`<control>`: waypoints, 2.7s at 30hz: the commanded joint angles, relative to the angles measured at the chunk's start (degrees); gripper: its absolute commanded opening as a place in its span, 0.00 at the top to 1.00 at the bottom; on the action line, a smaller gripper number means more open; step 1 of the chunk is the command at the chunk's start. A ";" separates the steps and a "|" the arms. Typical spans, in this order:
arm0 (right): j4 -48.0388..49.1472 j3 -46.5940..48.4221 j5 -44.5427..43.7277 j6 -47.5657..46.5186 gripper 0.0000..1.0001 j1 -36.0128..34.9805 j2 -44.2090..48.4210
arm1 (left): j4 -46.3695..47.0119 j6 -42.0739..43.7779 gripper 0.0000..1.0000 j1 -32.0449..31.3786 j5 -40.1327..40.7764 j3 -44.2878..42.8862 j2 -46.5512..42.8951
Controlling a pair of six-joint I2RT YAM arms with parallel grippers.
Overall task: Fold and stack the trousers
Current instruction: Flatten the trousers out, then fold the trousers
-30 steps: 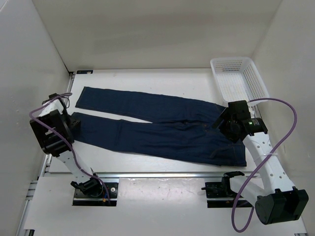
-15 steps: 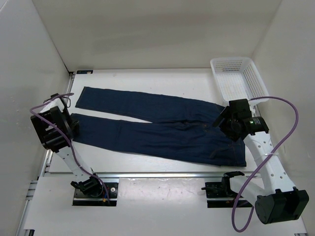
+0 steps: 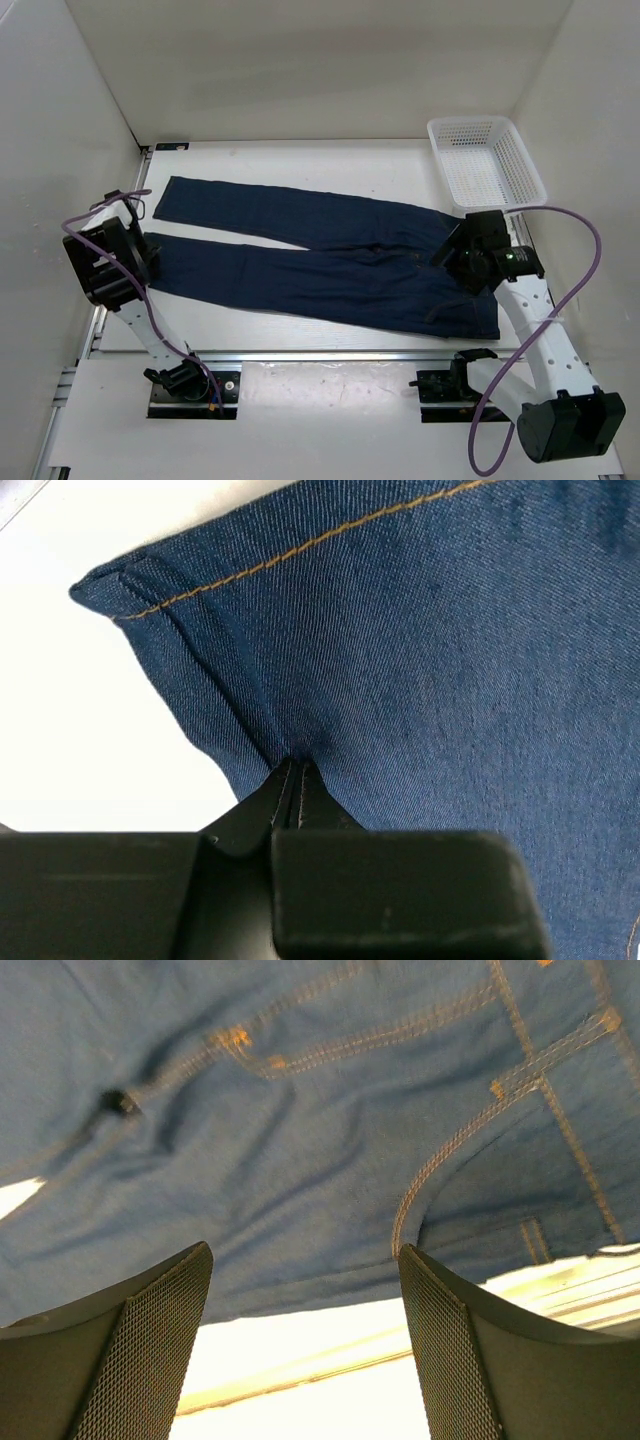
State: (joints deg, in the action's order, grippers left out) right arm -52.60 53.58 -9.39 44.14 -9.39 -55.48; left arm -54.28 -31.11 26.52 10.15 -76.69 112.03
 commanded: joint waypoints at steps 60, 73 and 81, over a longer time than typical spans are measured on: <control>-0.14 -14.39 -0.37 7.80 0.49 6.58 4.78 | -2.76 -2.01 0.23 -1.23 -5.58 -4.00 -1.11; 1.09 -11.31 0.16 6.05 0.47 6.58 1.26 | -0.30 -5.98 0.38 0.63 -5.14 -6.11 4.94; -0.05 -11.31 0.69 7.19 0.47 6.58 3.36 | 0.23 -5.98 0.90 0.63 -4.62 -6.64 8.03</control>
State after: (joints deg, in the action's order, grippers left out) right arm -51.86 40.36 -9.28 50.98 -2.98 -53.74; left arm -56.45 -36.86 27.03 2.92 -83.53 117.32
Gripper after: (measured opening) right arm 0.526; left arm 0.148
